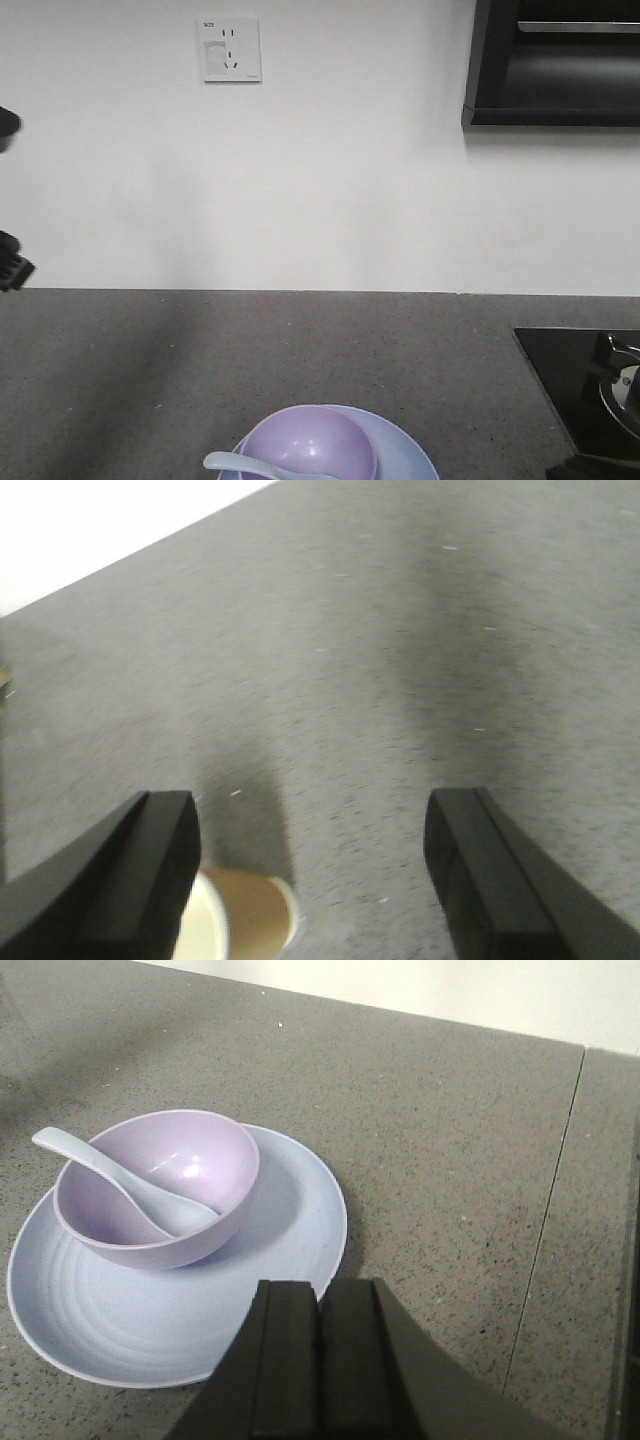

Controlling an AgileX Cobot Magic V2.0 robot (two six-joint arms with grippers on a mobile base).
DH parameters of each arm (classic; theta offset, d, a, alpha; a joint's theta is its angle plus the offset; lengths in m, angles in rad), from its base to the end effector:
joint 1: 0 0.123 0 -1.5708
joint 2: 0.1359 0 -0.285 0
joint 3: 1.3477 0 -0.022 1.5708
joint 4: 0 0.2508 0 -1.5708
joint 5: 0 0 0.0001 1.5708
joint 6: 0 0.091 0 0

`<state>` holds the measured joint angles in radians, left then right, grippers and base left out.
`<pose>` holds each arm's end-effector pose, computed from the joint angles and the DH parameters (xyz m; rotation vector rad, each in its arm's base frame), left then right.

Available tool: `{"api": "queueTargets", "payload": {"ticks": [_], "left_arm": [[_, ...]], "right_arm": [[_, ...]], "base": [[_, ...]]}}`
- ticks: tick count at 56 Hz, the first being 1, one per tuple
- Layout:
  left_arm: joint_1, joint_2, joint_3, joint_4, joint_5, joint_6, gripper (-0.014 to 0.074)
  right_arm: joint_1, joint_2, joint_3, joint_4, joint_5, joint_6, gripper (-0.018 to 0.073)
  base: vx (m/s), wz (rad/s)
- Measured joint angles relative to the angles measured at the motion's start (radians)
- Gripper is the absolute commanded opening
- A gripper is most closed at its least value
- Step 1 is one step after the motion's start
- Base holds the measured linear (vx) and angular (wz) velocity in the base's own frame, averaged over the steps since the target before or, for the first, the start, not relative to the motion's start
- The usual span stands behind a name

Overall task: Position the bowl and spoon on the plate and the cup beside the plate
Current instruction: 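Grasp the brown paper cup with the left gripper and lift it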

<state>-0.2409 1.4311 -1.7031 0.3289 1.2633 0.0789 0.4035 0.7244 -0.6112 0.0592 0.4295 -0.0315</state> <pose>0.2791 -0.0397 0.4495 0.3764 2.4030 0.3575 0.1344 0.0598 0.3145 -0.4014 1.9980 0.2933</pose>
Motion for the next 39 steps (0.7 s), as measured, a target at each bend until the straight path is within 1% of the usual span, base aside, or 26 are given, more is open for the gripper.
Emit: {"api": "queueTargets", "payload": {"ticks": [8, 12, 17, 27, 39], "left_arm": [[0.110, -0.046, 0.100, -0.006, 0.000, -0.002, 0.0590], [0.155, -0.049, 0.167, -0.022, 0.000, -0.002, 0.0590], [0.196, -0.045, 0.251, -0.040, 0.000, -0.002, 0.0590], [0.243, -0.045, 0.373, -0.049, -0.004, -0.003, 0.0590], [0.276, -0.045, 0.392, -0.050, -0.052, -0.019, 0.0590]], "right_arm": [[0.000, 0.000, 0.001, 0.000, -0.013, -0.012, -0.0008], [0.000, 0.000, 0.001, 0.000, -0.017, -0.013, -0.0008], [0.000, 0.000, 0.001, 0.000, -0.017, -0.014, -0.0008], [0.000, 0.000, 0.001, 0.000, -0.019, -0.014, -0.0008], [0.000, 0.000, 0.001, 0.000, -0.026, -0.014, -0.0008]], "base": [[0.00, 0.00], [0.00, 0.00], [0.00, 0.00], [0.00, 0.00], [0.00, 0.00]]}}
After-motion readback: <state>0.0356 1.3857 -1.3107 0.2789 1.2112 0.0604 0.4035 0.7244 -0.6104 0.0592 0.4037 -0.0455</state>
